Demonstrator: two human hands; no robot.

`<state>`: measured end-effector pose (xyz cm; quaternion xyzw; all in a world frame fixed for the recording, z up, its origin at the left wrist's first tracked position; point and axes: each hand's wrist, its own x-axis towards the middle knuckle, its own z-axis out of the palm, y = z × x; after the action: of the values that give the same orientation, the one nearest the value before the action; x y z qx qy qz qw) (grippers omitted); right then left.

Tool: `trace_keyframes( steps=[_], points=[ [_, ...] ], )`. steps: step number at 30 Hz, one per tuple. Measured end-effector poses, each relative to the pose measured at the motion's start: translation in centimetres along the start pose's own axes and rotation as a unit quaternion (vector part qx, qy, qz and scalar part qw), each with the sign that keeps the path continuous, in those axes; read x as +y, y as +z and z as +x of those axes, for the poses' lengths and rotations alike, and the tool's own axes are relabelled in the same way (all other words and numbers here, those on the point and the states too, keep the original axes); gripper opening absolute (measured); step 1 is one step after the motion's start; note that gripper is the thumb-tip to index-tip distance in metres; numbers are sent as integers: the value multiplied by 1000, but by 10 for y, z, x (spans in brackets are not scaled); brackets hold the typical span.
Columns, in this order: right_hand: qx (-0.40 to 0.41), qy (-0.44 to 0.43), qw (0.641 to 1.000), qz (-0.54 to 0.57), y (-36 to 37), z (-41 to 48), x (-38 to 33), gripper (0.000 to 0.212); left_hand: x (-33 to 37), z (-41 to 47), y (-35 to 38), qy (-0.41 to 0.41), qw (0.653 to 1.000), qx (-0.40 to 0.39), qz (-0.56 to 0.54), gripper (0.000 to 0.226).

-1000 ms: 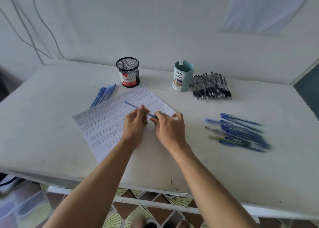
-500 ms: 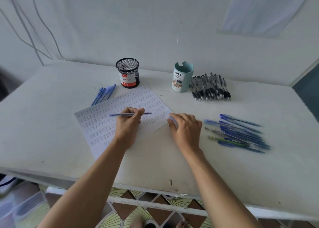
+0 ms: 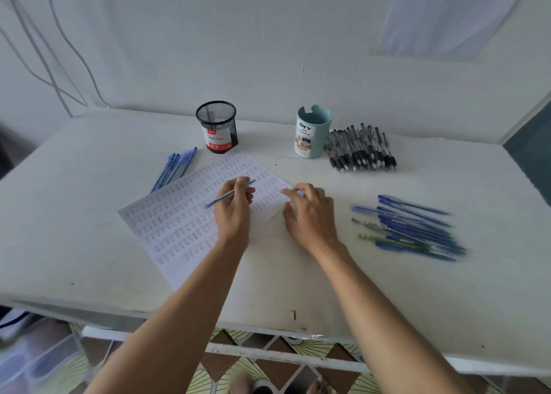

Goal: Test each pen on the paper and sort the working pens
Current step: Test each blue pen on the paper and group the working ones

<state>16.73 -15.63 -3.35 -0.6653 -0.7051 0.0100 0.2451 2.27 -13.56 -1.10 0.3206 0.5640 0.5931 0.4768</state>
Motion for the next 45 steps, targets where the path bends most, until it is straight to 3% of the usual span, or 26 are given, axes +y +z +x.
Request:
trace_keyframes(
  steps=[2, 4, 7, 9, 12, 16, 21, 25, 31, 35, 45],
  points=[
    [-35, -22, 999, 15, 1, -4, -3, 38, 4, 1, 7, -30, 998, 5, -46, 17],
    [-71, -26, 997, 2, 0, -7, -7, 57, 9, 4, 10, -76, 991, -14, -108, 15],
    [-136, -1, 989, -48, -5, -8, -9, 83, 17, 13, 4, -150, 960, -63, -227, 8],
    [-164, 25, 984, -62, -7, -6, -11, 90, 20, 19, -7, -154, 953, -86, -245, 10],
    [-188, 46, 978, -74, -5, -3, -11, 81, 23, 27, -29, -95, 973, -133, -165, 5],
    [-172, 40, 981, -81, -3, -1, -9, 63, 23, 28, -52, 0, 981, -193, -5, 15],
    [-156, 35, 984, -78, -2, -1, -9, 54, 19, 14, -55, 58, 969, -148, 188, 22],
    [-198, 41, 975, -89, -3, 0, -10, 72, 15, 14, -62, 92, 960, -115, 238, 29],
    [-211, 39, 972, -97, -4, 0, -10, 73, 12, 12, -67, 146, 926, -139, 319, 26],
    [-207, 40, 973, -96, -3, -1, -11, 73, 9, 13, -66, 161, 920, -132, 331, 40],
    [-204, 40, 974, -94, -3, -1, -10, 73, 7, 13, -65, 170, 911, -143, 347, 43]
  ],
)
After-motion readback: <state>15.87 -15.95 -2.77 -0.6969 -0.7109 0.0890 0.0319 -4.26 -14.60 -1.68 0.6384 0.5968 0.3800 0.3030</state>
